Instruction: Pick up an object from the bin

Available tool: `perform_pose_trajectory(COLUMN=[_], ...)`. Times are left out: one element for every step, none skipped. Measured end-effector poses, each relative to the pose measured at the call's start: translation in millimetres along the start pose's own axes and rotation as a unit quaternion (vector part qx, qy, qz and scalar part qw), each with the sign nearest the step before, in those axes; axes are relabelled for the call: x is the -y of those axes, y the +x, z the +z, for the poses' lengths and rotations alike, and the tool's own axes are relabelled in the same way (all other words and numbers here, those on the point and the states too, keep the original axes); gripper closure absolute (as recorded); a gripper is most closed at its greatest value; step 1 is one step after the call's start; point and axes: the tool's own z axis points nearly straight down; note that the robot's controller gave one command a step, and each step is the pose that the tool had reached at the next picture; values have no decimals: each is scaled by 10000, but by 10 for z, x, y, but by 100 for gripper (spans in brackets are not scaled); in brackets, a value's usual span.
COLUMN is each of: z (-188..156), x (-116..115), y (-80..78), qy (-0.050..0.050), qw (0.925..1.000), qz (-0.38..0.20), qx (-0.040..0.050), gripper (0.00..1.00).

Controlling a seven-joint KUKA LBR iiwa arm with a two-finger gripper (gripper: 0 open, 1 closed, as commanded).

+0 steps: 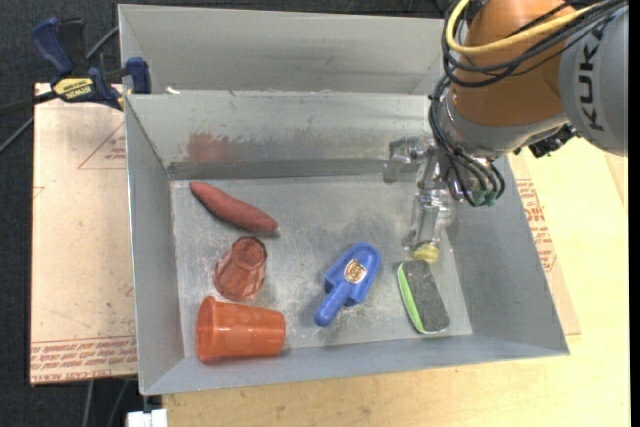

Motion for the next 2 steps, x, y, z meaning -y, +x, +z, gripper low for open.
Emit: perform_pose_trajectory(z=[0,808], x=[0,-67], y=[0,272], qy=[1,-4], qw=[10000,9993], qz=[-1,-371], qx=[0,6], gripper=[0,0])
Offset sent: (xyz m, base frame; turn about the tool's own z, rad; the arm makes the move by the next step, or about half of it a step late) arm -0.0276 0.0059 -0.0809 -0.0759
